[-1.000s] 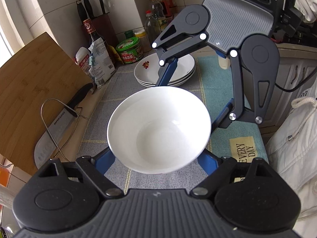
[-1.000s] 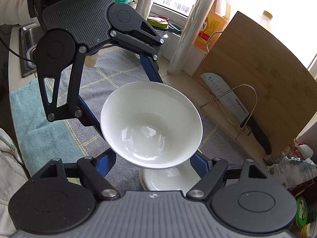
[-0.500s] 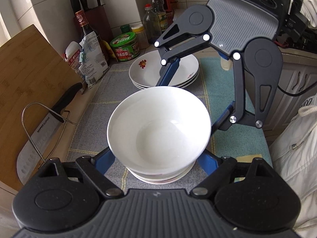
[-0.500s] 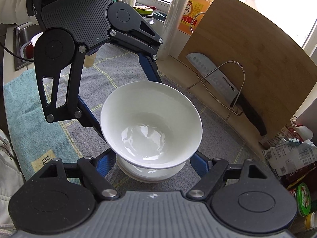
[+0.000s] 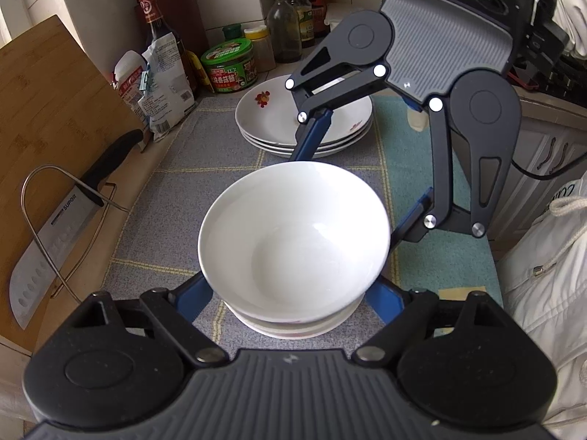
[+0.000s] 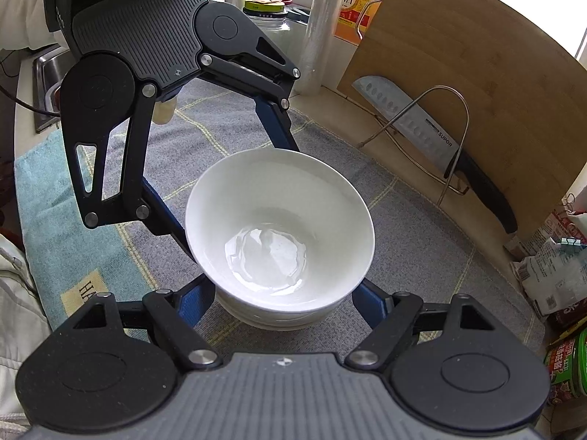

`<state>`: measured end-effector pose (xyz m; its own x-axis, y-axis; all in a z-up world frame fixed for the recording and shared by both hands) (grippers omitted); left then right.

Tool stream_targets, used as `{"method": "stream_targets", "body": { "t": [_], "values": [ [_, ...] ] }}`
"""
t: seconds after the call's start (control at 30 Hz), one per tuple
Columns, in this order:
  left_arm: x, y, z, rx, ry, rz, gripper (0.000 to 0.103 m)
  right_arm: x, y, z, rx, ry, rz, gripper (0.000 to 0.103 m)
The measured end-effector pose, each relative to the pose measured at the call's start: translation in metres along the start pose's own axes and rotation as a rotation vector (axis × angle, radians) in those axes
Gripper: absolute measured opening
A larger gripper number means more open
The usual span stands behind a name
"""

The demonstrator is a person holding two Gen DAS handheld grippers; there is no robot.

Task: Organize plates and bowls
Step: 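Lower the held bowl onto the nested bowls with both grippers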

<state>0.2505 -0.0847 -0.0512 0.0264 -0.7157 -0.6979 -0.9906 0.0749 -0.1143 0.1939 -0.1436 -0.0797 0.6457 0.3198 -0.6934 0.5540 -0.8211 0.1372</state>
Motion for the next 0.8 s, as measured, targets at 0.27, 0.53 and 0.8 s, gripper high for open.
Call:
{"method": "stream_targets", "body": {
  "t": [0.27, 0.53, 0.8],
  "values": [
    [0.0055, -0.0017, -0.0005, -0.001, -0.01, 0.012, 0.089, 0.0044, 0.0002, 0.0013, 0.011, -0.01, -0.002, 0.085],
    [0.0061, -0.0016, 0.0001, -0.006, -0.014, 0.019, 0.089, 0.0055, -0.001, 0.0029, 0.015, -0.015, -0.002, 0.085],
    [0.0092, -0.0022, 0.0041, -0.01, -0.021, 0.016, 0.09, 0.0076, -0.0007, 0.004, 0.027, -0.012, -0.005, 0.086]
  ]
}}
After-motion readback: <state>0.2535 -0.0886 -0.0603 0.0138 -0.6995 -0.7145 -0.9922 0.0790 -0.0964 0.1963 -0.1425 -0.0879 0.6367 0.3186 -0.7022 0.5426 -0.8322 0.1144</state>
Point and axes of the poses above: each gripper's, at about its wrist camera, not at the fingertips, and x roughly the way its jaws point, y to its right, z to its underside, the point moved 4 cm from there along x, roughly the way its jaws point, and after that the axes turned 10 degrees about y, right-handed, at the moved point
